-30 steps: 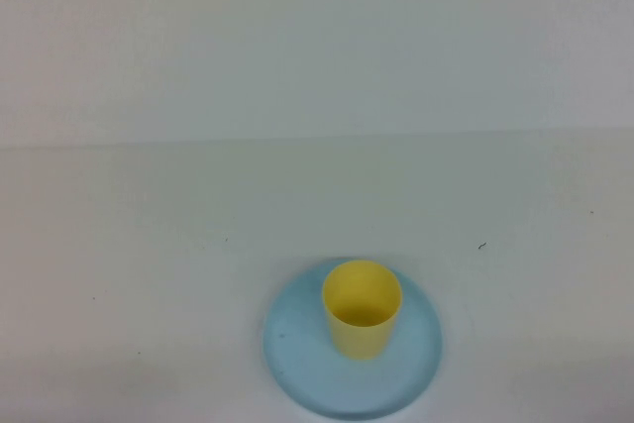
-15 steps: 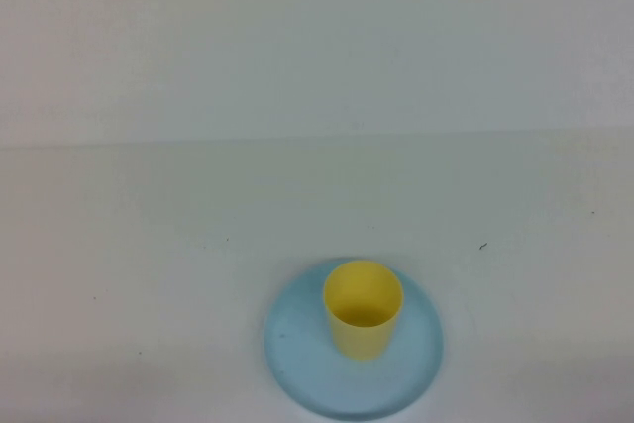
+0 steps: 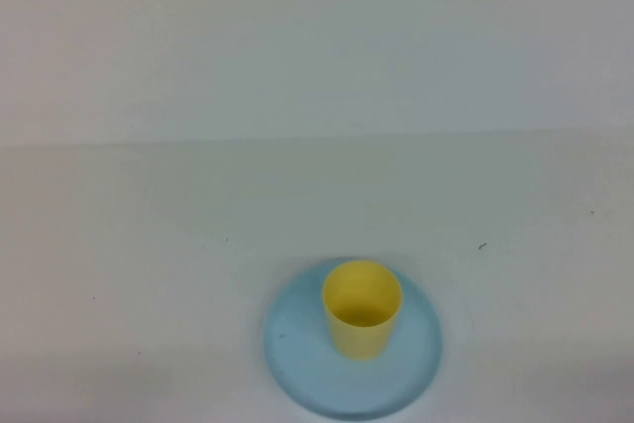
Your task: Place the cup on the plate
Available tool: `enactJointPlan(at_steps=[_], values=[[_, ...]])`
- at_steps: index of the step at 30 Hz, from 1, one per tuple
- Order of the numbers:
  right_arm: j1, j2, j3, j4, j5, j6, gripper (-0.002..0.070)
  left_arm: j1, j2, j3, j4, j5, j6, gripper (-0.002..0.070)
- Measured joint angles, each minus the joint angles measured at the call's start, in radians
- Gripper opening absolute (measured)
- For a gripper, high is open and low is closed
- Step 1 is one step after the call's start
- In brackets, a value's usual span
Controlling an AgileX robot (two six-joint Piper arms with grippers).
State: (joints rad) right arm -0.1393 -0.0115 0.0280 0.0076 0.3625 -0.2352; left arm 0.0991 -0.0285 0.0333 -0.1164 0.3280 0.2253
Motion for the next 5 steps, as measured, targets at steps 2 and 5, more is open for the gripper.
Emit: enactJointPlan(at_steps=[2,5], values=[[0.0,0.0,0.0,0.0,0.0,0.0,0.0247,0.0,0.0,0.0,0.0,0.0,0.0,0.0001],[0.0,0.0,0.0,0.0,0.0,0.0,0.0247,0.0,0.0,0.0,0.0,0.0,0.0,0.0001]])
